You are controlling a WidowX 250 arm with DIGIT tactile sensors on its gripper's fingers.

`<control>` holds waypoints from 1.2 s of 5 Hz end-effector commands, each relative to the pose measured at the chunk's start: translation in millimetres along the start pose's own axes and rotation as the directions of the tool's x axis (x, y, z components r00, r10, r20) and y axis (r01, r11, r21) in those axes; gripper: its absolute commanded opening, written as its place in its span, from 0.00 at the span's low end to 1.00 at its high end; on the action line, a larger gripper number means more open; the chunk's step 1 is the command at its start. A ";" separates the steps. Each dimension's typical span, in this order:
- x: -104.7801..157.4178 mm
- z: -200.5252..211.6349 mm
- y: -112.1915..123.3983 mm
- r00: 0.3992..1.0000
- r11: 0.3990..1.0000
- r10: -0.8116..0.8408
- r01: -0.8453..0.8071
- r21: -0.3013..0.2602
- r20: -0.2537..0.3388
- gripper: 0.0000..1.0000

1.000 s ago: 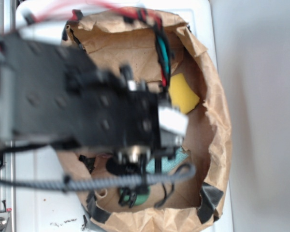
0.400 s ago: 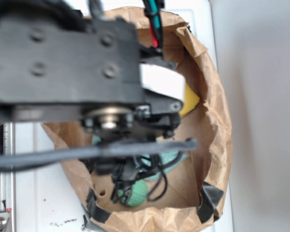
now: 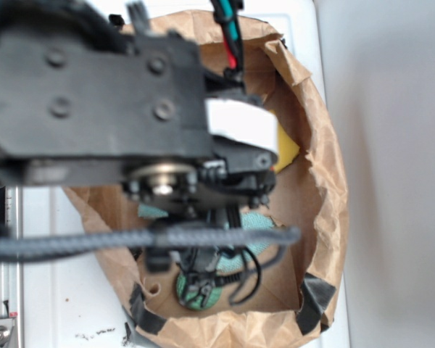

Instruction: Grab the blue cloth.

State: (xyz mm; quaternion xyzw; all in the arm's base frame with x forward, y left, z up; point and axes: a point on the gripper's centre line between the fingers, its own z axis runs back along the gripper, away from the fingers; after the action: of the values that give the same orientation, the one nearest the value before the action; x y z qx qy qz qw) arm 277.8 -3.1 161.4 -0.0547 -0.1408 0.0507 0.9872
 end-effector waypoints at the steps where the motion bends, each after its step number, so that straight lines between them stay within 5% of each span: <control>1: 0.6 -52.4 -3.2 0.999 0.999 -0.032 0.032 0.032 0.003 1.00; 2: 6.3 -78.6 11.3 0.999 0.998 0.009 -0.007 0.059 -0.042 1.00; 6: 0.4 -134.9 -22.5 0.984 0.995 -0.095 0.093 -0.022 -0.148 1.00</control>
State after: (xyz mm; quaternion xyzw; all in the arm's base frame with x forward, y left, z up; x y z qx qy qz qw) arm 318.7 -29.2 26.1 -0.0535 -0.0525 0.0126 0.9971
